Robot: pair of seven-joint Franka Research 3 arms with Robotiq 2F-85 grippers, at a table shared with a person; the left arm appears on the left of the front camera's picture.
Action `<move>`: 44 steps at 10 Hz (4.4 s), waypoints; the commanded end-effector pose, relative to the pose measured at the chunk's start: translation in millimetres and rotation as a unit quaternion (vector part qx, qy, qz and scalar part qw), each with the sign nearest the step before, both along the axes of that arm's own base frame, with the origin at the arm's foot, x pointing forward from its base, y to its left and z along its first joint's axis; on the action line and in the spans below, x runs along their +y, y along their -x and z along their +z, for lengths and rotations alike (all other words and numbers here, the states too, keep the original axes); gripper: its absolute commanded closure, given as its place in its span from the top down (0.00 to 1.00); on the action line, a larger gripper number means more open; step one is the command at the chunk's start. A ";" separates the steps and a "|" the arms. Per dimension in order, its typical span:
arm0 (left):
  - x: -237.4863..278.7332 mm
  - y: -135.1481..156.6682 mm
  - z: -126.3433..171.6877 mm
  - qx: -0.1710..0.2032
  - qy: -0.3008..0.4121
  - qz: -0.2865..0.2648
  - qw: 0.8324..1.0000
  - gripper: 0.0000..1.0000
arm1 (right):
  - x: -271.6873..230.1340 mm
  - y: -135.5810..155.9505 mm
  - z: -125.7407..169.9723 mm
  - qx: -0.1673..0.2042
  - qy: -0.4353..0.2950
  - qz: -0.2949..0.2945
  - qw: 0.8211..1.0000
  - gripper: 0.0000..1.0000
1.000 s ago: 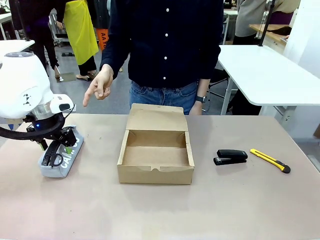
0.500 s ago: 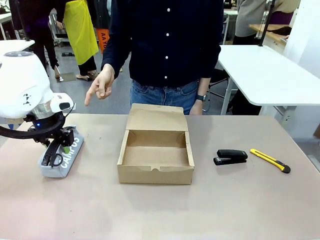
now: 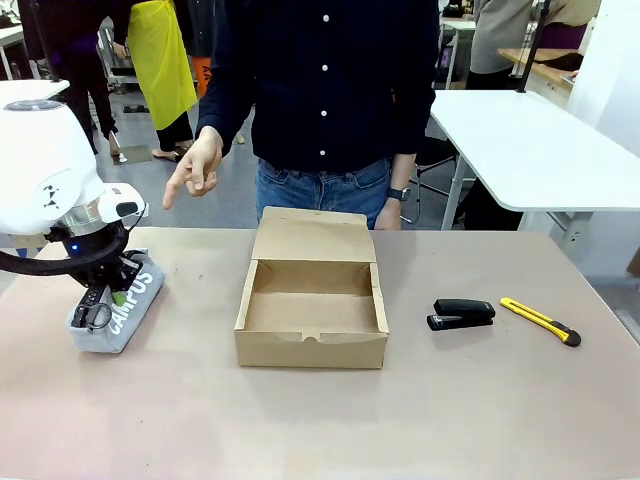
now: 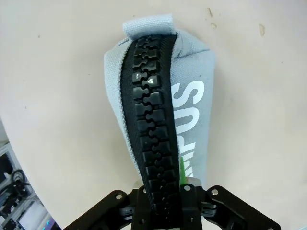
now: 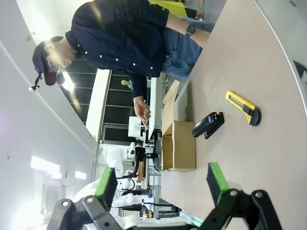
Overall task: Pack the items into the box.
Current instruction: Pick up the item specified by the human and place it in the Mailer Box.
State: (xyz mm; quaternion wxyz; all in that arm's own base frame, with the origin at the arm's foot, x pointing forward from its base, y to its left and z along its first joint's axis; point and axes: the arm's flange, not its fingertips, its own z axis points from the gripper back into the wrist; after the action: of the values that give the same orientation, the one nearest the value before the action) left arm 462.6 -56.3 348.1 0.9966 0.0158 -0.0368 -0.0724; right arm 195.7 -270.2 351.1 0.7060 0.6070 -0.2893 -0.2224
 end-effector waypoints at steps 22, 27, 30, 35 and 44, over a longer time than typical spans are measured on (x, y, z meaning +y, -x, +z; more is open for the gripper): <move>-113.9 123.5 198.5 -0.200 -0.040 -0.410 0.889 0.07 | 1.5 -2.2 0.6 -0.017 0.003 -0.004 1.000 1.00; -353.8 96.9 135.0 -0.186 -0.139 -0.670 0.705 0.07 | 1.5 -2.2 0.6 -0.017 0.003 -0.004 1.000 1.00; -365.4 111.5 111.5 -0.159 -0.105 -0.678 0.710 0.07 | 1.5 -2.2 0.6 -0.017 0.003 -0.004 1.000 1.00; -366.4 80.3 98.4 -0.121 -0.136 -0.699 0.692 0.07 | 1.5 -2.2 0.6 -0.017 0.003 -0.004 1.000 1.00; -344.9 31.2 6.9 -0.018 -0.066 -0.693 0.717 0.07 | 1.5 -2.2 0.6 -0.017 0.003 -0.004 1.000 1.00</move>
State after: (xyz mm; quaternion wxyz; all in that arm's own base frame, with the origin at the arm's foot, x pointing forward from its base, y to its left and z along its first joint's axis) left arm 428.0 -399.1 345.3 0.6701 0.0674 -0.0502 -0.7375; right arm 196.0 -269.6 351.2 0.7061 0.6073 -0.2888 -0.2217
